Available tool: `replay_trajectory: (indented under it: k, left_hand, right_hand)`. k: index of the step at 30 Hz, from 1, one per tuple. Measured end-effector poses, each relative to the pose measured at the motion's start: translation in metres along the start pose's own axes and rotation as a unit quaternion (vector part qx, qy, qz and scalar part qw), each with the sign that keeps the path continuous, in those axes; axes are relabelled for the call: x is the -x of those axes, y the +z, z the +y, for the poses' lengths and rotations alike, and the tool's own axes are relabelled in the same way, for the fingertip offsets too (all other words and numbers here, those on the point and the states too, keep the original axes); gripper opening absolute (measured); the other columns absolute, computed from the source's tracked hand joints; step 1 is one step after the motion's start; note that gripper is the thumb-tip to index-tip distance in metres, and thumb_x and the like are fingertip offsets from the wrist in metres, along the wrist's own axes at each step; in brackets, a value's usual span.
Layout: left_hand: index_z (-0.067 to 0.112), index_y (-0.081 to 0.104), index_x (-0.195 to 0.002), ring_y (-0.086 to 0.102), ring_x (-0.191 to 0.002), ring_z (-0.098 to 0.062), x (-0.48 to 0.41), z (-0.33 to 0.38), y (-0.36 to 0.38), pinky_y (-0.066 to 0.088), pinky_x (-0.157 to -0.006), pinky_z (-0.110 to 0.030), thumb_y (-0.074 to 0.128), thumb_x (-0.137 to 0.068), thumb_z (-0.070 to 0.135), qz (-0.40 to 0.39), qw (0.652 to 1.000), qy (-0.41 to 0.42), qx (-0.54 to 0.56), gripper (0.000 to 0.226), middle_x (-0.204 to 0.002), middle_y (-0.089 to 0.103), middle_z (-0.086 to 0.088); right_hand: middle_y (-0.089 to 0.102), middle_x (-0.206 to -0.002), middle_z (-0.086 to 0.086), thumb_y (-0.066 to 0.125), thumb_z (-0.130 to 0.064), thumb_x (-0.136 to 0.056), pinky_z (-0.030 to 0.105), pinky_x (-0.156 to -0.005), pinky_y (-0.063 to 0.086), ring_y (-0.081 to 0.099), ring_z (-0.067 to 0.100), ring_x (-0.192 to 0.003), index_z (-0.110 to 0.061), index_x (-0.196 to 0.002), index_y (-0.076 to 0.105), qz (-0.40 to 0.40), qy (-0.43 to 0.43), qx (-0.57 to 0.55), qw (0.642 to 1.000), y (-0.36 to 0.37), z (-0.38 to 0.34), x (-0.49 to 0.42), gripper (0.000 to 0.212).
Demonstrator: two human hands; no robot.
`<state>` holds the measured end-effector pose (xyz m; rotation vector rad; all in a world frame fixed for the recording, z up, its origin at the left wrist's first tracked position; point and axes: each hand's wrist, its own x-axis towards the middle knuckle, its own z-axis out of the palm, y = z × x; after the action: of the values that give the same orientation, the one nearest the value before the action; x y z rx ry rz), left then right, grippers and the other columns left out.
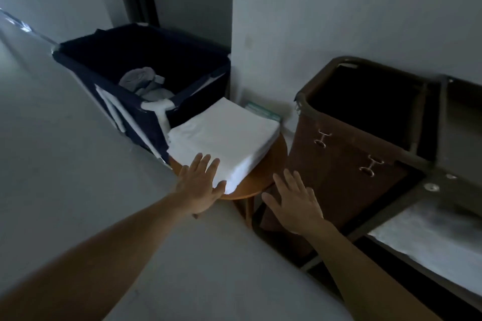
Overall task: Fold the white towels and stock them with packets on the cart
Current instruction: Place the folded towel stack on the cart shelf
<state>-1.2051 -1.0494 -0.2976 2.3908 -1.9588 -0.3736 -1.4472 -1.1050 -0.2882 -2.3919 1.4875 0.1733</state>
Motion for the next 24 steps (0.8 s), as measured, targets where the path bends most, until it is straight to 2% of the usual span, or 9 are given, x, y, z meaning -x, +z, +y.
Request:
replay_trajectory:
  k: [6,8,11,14,17,22,24]
  left_hand:
    - [0.019,0.005,-0.158,-0.009,-0.152,-0.021,-0.048,-0.047,-0.012,0.008,-0.123,-0.046,0.027,-0.102,0.053,-0.027,0.999,-0.016,0.012,0.069,-0.166,0.0,-0.003]
    - [0.019,0.005,-0.158,-0.008,-0.152,-0.02,-0.073,-0.059,-0.012,0.009,-0.123,-0.047,0.027,-0.102,0.054,-0.041,0.999,-0.023,0.017,0.069,-0.166,0.001,-0.002]
    - [0.019,0.005,-0.158,-0.005,-0.153,-0.02,-0.12,-0.074,-0.011,0.011,-0.123,-0.046,0.027,-0.101,0.055,-0.059,0.998,-0.026,0.024,0.071,-0.166,0.003,-0.002]
    - [0.019,0.004,-0.158,-0.005,-0.153,-0.018,-0.172,-0.085,-0.01,0.01,-0.122,-0.045,0.026,-0.101,0.056,-0.091,0.995,-0.031,0.028,0.071,-0.166,0.003,-0.001]
    - [0.016,0.004,-0.158,-0.002,-0.153,-0.019,-0.226,-0.098,-0.01,0.012,-0.122,-0.043,0.025,-0.102,0.056,-0.105,0.993,-0.04,0.026,0.073,-0.166,0.003,-0.003]
    - [0.012,0.003,-0.158,0.002,-0.153,-0.02,-0.309,-0.134,-0.001,0.014,-0.123,-0.041,0.025,-0.101,0.058,-0.135,0.987,-0.069,0.052,0.077,-0.166,0.005,-0.005]
    - [0.01,0.003,-0.158,0.004,-0.153,-0.021,-0.35,-0.149,0.007,0.016,-0.123,-0.042,0.027,-0.1,0.059,-0.145,0.984,-0.08,0.062,0.079,-0.166,0.006,-0.006]
  right_hand:
    - [-0.005,-0.165,0.004,0.025,-0.055,-0.101,0.054,-0.12,0.011,-0.01,0.026,-0.151,-0.027,-0.156,0.011,-0.022,-0.023,-0.028,0.999,-0.002,-0.043,-0.085,0.063]
    - [-0.003,-0.165,0.003,0.026,-0.062,-0.097,0.056,-0.12,0.01,-0.006,0.028,-0.151,-0.029,-0.156,0.013,-0.017,-0.008,-0.066,0.998,0.004,-0.044,-0.12,0.069]
    - [-0.007,-0.165,0.002,0.014,-0.073,-0.089,0.056,-0.12,0.011,-0.009,0.026,-0.151,-0.028,-0.157,0.01,-0.042,0.019,-0.082,0.996,0.014,-0.042,-0.179,0.082]
    - [-0.008,-0.165,0.001,0.023,-0.069,-0.095,0.051,-0.121,0.012,-0.01,0.021,-0.152,-0.023,-0.158,0.002,-0.07,0.07,-0.146,0.984,0.021,-0.036,-0.23,0.081]
    - [-0.005,-0.165,0.006,0.03,-0.068,-0.095,0.045,-0.121,0.011,-0.007,0.024,-0.152,-0.014,-0.157,-0.003,-0.091,0.126,-0.194,0.969,0.031,-0.031,-0.266,0.088]
    - [0.014,-0.161,0.014,0.047,-0.07,-0.088,0.043,-0.118,0.026,0.02,0.031,-0.147,-0.004,-0.156,0.001,-0.095,0.247,-0.299,0.917,0.055,-0.024,-0.319,0.105]
    - [0.015,-0.161,0.015,0.049,-0.069,-0.087,0.042,-0.117,0.027,0.023,0.032,-0.146,-0.004,-0.156,-0.001,-0.092,0.282,-0.328,0.897,0.061,-0.026,-0.341,0.107]
